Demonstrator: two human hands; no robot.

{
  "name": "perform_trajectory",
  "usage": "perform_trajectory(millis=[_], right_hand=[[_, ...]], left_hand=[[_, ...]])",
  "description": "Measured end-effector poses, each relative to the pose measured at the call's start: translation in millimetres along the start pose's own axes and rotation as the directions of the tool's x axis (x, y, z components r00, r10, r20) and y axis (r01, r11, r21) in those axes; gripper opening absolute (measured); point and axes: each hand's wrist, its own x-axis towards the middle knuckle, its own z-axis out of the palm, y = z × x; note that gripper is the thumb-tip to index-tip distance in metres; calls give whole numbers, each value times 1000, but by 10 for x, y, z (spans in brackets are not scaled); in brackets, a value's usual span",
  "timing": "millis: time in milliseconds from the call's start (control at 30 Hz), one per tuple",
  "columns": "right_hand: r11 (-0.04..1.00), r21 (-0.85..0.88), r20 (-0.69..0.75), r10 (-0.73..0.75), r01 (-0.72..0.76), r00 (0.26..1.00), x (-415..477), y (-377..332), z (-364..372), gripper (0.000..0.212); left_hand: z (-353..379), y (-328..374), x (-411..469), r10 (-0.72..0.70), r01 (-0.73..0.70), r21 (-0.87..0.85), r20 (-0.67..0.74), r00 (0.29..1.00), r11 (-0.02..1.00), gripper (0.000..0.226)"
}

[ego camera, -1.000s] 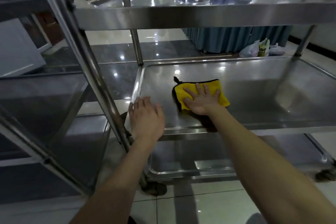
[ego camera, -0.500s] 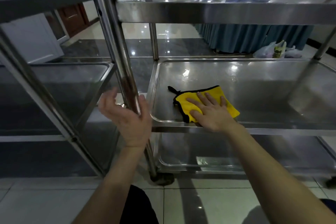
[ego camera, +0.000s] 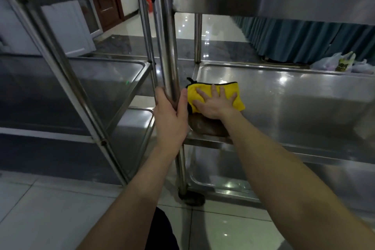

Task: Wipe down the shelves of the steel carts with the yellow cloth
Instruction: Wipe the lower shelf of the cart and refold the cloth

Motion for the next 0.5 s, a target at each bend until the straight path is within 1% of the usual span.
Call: perform_trajectory(millis=[33,100,167,267,367,433,500], right_hand=[[1000,11,7,4,-4,1000,31,-54,6,78],[1000,5,1,-3,3,1000,-17,-70,20,79],[999,-4,-13,-50,50,999,-210,-44,54,80],[990,-1,-55,-141,142,988,-643,0,218,85],[977,3,-80,-213,214,974,-937,140,256,74],[964,7,-70,-263,264,962,-1049,263,192,64],[950,23,-50,-310,312,949,-1153,388,129,60]], left_hand=[[5,-2,8,5,-5,8,-8,1000,1000,44],[27,8,16,66,-63,60,-49,997,996,41],[51,0,16,93,-86,98,-70,993,991,38],[75,-24,15,102,-93,87,-99,990,992,42],[87,-7,37,106,-94,98,-127,986,991,40],[92,9,38,101,-88,107,-127,987,990,33],[78,23,33,86,-73,110,-117,989,991,30]])
